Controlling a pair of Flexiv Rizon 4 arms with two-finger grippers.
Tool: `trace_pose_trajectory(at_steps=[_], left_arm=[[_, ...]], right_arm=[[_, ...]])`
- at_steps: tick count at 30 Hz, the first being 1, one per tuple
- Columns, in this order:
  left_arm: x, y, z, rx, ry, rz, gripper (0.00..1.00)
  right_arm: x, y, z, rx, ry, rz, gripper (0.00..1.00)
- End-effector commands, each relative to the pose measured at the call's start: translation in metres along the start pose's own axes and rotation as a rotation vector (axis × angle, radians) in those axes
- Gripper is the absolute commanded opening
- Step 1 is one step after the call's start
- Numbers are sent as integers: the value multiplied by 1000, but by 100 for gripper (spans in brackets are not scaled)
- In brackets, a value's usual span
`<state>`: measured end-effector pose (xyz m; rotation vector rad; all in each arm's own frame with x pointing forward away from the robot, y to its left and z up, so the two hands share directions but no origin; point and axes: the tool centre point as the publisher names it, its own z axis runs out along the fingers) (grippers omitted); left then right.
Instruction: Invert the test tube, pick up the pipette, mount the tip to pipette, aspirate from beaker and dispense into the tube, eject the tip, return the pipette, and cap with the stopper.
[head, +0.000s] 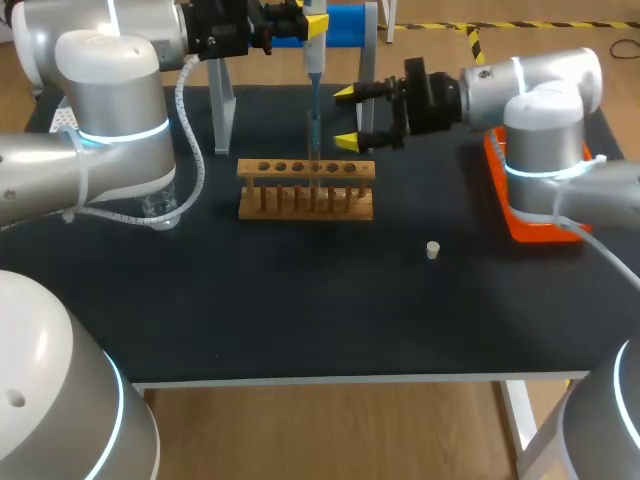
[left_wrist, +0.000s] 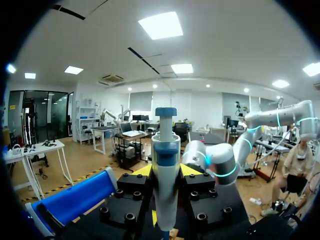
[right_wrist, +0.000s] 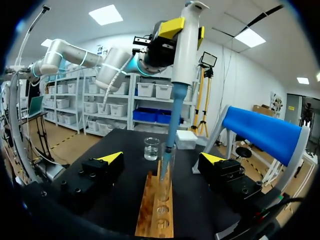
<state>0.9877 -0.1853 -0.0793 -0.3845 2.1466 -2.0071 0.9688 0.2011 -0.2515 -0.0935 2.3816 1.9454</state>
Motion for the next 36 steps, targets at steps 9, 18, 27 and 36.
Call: trace_pose_trajectory(at_steps=[9,18,27,36], left_arm=[[1,0,1,1,-3,0,0],[1,0,1,1,-3,0,0],[1,0,1,1,-3,0,0],[1,0,1,1,-3,0,0]], right_arm=[[-6,-13,28,80,9,22,100],[-6,-20,42,140,-17,22,100],[-6,-25,47,172,-45,5,100],[-9,-29,56,198,-65,8,100]])
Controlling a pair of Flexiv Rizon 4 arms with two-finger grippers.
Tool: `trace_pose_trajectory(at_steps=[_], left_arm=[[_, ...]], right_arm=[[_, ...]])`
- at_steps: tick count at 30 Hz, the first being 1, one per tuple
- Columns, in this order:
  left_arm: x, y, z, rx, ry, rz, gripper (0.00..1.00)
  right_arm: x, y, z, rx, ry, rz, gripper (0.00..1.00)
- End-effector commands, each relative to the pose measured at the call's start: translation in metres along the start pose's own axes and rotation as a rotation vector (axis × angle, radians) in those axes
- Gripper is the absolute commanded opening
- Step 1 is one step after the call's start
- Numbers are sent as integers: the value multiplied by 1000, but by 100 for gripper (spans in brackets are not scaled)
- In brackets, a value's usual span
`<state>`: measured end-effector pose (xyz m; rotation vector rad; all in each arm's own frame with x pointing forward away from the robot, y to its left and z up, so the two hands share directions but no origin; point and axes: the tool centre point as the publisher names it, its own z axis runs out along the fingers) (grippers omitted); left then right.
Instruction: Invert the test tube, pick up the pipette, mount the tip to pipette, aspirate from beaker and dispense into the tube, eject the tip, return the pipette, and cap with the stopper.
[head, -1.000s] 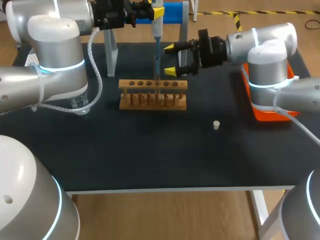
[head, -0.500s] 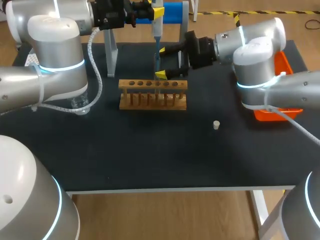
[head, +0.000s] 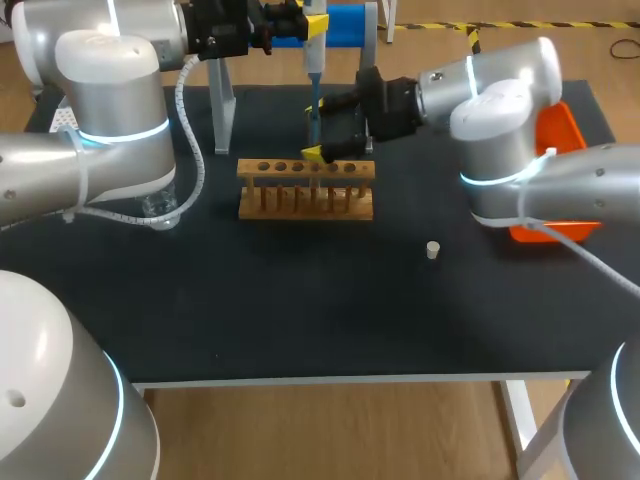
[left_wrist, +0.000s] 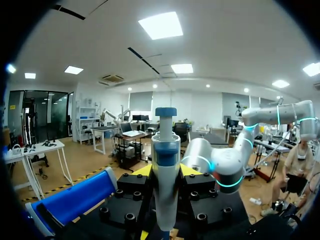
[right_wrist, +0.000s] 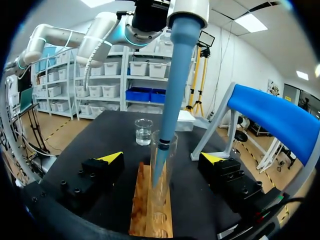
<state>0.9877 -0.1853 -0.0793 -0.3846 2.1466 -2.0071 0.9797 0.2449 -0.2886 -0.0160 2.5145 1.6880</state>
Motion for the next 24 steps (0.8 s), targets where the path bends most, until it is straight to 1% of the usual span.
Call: trace_pose_trajectory(at_steps=[1,10,15,24], left_arm=[[1,0,1,1,-3,0,0],[1,0,1,1,-3,0,0],[1,0,1,1,-3,0,0],[1,0,1,1,-3,0,0]], right_arm=[[-1,0,7,10,-8,3,100],[-4,-3,14,29,-26,16,100],[-4,-5,17,54,-30,16,100],[-5,-7,20,59,-38,21,100]])
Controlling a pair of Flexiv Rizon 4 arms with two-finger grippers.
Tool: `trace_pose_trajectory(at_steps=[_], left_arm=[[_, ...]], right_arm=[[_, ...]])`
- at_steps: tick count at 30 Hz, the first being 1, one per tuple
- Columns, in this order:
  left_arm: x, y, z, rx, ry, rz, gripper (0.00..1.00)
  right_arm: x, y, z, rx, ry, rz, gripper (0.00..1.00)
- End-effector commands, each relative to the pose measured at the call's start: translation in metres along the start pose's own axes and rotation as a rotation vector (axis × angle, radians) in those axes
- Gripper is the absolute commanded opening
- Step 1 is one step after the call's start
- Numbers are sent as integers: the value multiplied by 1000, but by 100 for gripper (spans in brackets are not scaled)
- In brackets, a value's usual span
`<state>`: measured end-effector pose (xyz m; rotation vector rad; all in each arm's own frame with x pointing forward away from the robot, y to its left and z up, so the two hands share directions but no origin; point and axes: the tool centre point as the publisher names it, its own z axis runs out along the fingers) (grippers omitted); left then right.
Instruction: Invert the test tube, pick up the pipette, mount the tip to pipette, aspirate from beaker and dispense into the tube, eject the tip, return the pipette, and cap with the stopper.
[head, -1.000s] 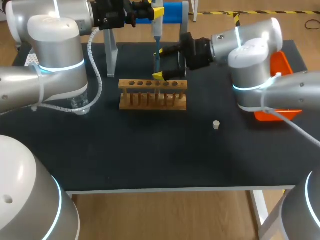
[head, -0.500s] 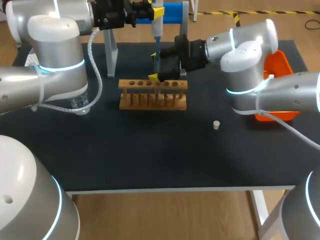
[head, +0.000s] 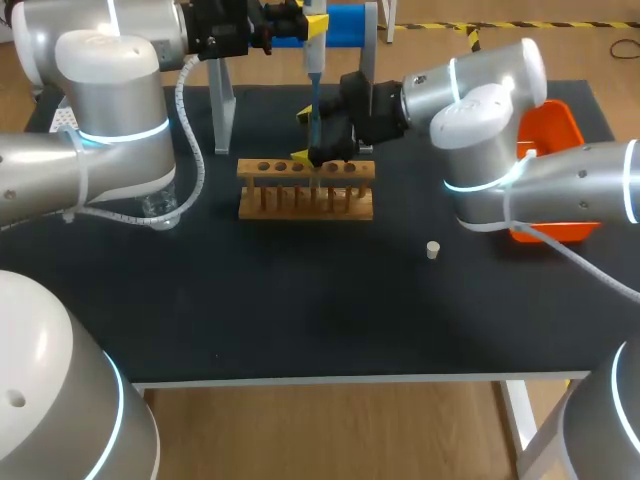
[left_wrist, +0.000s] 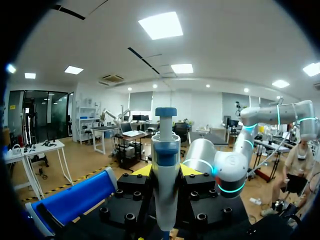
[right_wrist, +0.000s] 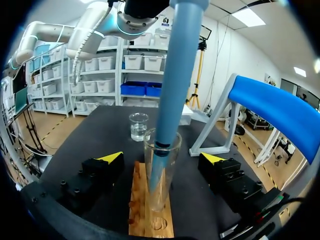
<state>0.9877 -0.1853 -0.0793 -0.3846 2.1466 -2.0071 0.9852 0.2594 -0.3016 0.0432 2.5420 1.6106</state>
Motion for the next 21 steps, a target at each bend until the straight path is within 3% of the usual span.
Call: trace_pose_trajectory(at_steps=[1,21], left_arm=[[1,0,1,1,-3,0,0],[1,0,1,1,-3,0,0]], right_arm=[[-2,0,1,5,-4,2,100],[0,-3,3,27,-26,-14,100]])
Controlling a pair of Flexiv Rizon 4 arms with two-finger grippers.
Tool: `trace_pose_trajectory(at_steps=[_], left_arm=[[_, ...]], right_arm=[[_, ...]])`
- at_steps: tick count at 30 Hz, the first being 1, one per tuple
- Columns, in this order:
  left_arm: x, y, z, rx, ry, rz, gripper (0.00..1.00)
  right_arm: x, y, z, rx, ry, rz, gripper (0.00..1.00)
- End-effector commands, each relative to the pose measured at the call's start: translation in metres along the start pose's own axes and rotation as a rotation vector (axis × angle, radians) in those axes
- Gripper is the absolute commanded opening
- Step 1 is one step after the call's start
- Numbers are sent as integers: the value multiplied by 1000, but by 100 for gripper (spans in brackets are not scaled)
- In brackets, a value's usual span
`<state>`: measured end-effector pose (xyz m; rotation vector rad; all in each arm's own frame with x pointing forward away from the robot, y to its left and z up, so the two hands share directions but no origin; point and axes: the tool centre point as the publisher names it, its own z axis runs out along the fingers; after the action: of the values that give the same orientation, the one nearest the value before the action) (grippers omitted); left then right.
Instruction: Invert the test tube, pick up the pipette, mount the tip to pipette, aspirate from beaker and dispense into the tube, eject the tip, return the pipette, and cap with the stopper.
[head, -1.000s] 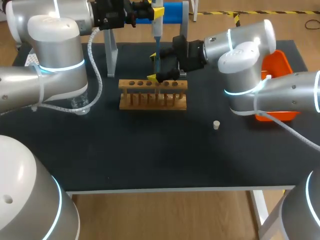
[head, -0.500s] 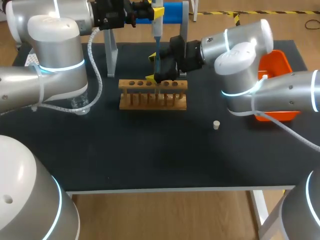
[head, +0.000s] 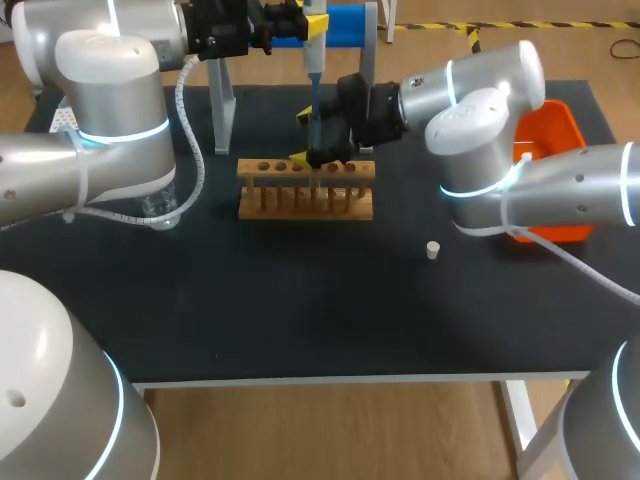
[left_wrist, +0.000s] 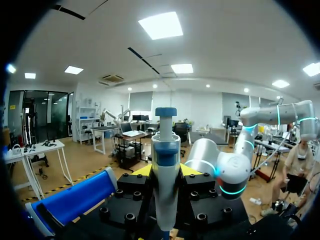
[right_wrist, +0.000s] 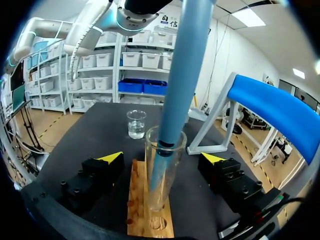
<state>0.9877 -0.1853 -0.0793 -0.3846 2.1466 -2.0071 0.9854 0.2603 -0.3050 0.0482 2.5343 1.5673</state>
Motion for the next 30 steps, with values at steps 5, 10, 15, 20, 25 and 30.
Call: trace_pose_trajectory(at_steps=[5,10,15,20,25,30], left_arm=[[1,0,1,1,-3,0,0],[1,0,1,1,-3,0,0],[1,0,1,1,-3,0,0],[2,-3,0,0,-5,6,0],[4,-6,-2,1,-9,16,0],[7,-9,-5,2,-16,23,0]], right_arm=[[0,0,1,6,0,2,100],[0,0,1,6,0,2,100],[0,0,1,6,0,2,100],[0,0,1,6,0,2,100],[0,0,1,6,0,2,100],[0,0,1,6,0,2,100]])
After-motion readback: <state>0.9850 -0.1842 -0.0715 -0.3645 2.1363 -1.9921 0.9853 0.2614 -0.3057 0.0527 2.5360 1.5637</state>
